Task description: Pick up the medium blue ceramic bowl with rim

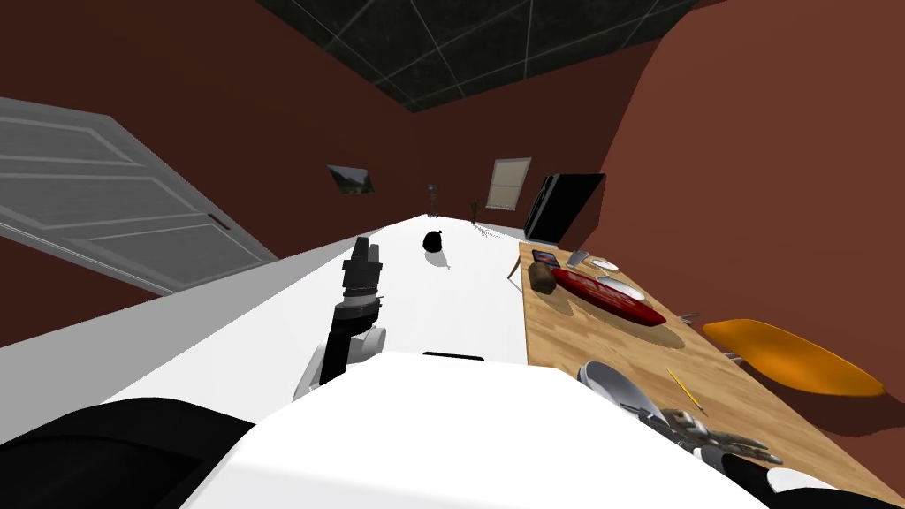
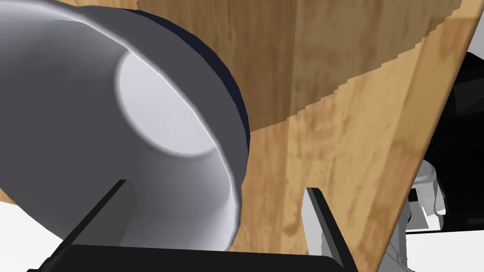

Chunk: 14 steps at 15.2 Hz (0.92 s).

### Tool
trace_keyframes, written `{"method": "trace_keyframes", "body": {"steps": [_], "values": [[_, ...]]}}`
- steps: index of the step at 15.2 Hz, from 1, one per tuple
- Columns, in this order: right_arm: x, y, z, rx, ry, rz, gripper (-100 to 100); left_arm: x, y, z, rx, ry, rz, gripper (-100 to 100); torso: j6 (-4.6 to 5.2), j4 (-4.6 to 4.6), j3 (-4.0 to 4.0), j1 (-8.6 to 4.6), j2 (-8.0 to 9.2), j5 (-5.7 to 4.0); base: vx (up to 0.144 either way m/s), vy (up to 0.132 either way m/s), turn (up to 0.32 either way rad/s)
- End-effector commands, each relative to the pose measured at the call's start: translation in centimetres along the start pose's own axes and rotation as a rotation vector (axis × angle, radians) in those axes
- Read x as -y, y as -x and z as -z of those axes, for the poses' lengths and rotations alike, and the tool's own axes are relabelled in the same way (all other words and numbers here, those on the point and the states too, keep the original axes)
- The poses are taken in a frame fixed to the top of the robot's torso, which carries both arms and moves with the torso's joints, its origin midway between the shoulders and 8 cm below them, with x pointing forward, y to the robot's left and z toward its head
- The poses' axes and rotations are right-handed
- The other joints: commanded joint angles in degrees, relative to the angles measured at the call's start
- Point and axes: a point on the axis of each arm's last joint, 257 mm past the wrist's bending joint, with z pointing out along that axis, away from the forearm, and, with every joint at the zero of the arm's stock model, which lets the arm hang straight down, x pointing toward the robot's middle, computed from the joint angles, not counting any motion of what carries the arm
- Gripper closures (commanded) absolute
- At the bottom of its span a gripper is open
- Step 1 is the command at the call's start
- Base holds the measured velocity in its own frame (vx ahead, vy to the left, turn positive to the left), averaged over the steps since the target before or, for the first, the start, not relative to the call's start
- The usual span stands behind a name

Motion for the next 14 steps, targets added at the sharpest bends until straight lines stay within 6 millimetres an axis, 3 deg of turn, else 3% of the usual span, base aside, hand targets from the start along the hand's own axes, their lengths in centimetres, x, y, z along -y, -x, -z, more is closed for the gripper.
{"method": "trace_keyframes", "body": {"steps": [1, 4, 5, 6, 10, 14], "values": [[-0.8, -0.3, -0.6, -0.004, -0.004, -0.010, -100, 0.0, 0.0, 0.0, 0.000, 0.000, 0.000, 0, 0.00, 0.00, 0.00, 0.00, 0.00, 0.00, 0.018, -0.019, 0.132], [-2.1, -0.5, -1.5, -0.007, -0.007, -0.027, -100, 0.0, 0.0, 0.0, 0.000, 0.000, 0.000, 0, 0.01, 0.04, 0.09, 0.01, 0.14, 0.00, 0.008, -0.019, 0.090], [-1.6, -0.4, -1.2, -0.005, -0.007, -0.022, -100, 0.0, 0.0, 0.0, 0.000, 0.000, 0.000, 0, 0.02, 0.04, 0.10, 0.02, 0.17, 0.00, 0.005, -0.011, 0.027], [-1.7, -0.4, -1.2, -0.006, -0.007, -0.022, 100, 0.0, 0.0, 0.0, 0.000, 0.000, 0.000, 0, 0.02, 0.05, 0.11, 0.04, 0.18, 0.02, 0.000, 0.000, 0.000], [-1.9, -0.4, -1.3, -0.004, -0.003, -0.024, 100, 0.0, 0.0, 0.0, 0.000, 0.000, 0.000, 0, -0.03, 0.07, 0.12, 0.07, 0.18, 0.07, -0.001, 0.001, -0.005], [0.4, 0.1, 0.2, 0.000, 0.001, 0.007, 100, 0.0, 0.0, 0.0, 0.000, 0.000, 0.000, 0, 0.01, 0.09, 0.17, 0.22, 0.26, 0.19, -0.012, 0.018, -0.117]]}}
